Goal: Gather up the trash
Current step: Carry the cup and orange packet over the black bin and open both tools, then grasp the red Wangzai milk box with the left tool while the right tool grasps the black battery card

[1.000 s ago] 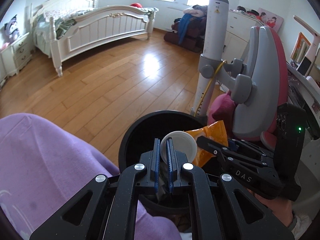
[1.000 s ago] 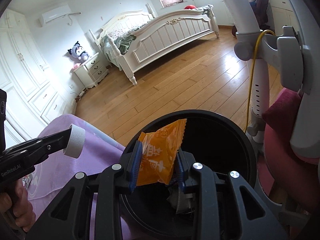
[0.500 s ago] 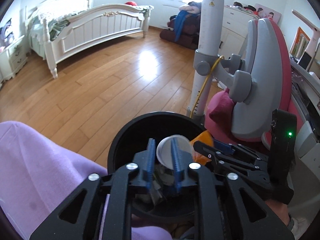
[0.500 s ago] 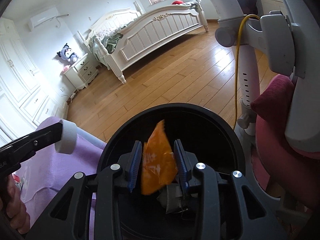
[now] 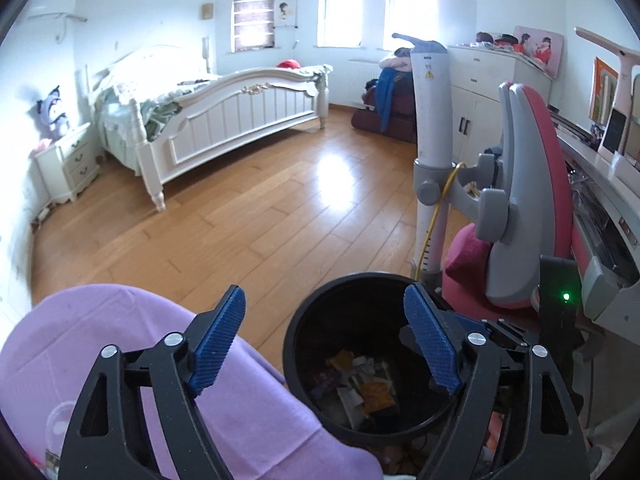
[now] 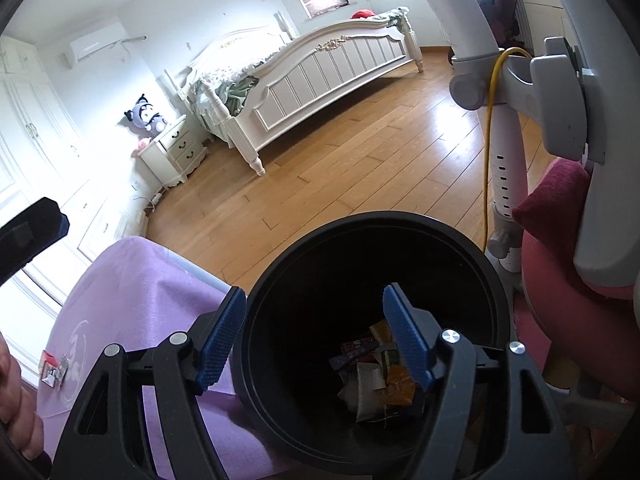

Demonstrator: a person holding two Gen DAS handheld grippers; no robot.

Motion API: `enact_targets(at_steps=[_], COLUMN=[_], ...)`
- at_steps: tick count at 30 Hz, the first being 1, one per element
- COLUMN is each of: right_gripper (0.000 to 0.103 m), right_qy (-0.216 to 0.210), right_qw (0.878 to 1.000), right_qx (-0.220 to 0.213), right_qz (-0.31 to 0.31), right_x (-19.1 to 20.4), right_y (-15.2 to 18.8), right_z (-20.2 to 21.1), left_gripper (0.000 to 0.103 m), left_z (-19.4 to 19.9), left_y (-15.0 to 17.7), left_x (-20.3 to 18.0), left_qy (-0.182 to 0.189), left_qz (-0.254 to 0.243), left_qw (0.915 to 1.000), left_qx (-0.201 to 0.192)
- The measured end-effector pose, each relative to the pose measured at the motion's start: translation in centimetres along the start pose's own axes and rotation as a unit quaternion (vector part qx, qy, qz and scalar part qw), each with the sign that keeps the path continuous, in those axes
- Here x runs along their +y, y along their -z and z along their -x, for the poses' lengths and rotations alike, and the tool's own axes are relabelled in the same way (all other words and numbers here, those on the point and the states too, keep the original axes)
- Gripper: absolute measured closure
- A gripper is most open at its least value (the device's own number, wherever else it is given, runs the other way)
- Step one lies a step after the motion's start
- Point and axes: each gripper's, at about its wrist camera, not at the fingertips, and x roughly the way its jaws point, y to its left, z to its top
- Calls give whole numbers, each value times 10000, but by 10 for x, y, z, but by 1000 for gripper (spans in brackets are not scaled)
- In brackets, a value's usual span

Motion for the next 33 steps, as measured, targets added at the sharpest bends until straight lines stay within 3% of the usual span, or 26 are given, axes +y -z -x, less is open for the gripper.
enact_targets(at_steps=[8,12,20,26,33], right_gripper=[32,32,32,32,24], right_qy=[-223,-417,-976,-1481,-1914], right_qw=[9989,9964,9841,9632,9238], right_qx=[0,81,373,725,1193], right_qz=[420,735,1437,2121,3093], right_x=[55,92,171,231,292], right_y=[2,9,29,48,87], right_z=[10,11,5,-1,-14], left_gripper=[16,5,5,5,5], left_z=[64,92,141,181,201], left_y=[11,31,80,131,183], left_x=[34,65,158,246,317], left_qy=[-307,-637,-1435,-2054,-2254], left_qz=[111,334,965,1482,1693], left_qw=[9987,9963,9847,9674,9563], left_qx=[-381,-463,-220,65,771])
